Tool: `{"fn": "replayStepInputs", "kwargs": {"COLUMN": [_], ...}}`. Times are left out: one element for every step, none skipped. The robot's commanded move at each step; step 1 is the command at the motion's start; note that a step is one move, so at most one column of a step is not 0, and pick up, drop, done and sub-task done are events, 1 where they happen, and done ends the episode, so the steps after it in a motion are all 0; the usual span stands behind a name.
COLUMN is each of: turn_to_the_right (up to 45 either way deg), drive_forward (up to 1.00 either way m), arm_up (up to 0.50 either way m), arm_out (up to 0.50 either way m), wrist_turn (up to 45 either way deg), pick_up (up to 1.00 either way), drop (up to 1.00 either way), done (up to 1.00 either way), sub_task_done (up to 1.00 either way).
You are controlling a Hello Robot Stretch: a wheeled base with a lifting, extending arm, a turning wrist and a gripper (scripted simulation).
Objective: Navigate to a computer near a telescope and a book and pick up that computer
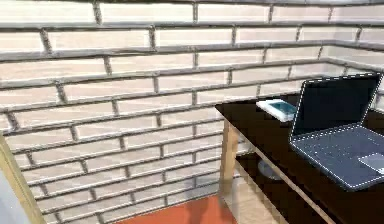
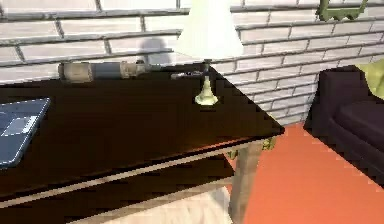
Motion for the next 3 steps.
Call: {"fn": "replayStepInputs", "kwargs": {"turn_to_the_right": [-42.0,0.0,0.0], "drive_forward": [0.00,0.00,0.00], "arm_up": [0.00,0.50,0.38], "arm_out": [0.00,0.00,0.00], "wrist_turn": [0.0,0.0,0.0], "pick_up": [0.00,0.00,0.00], "drop": [0.00,0.00,0.00], "done": [0.00,0.00,0.00], "sub_task_done": [0.00,0.00,0.00]}}
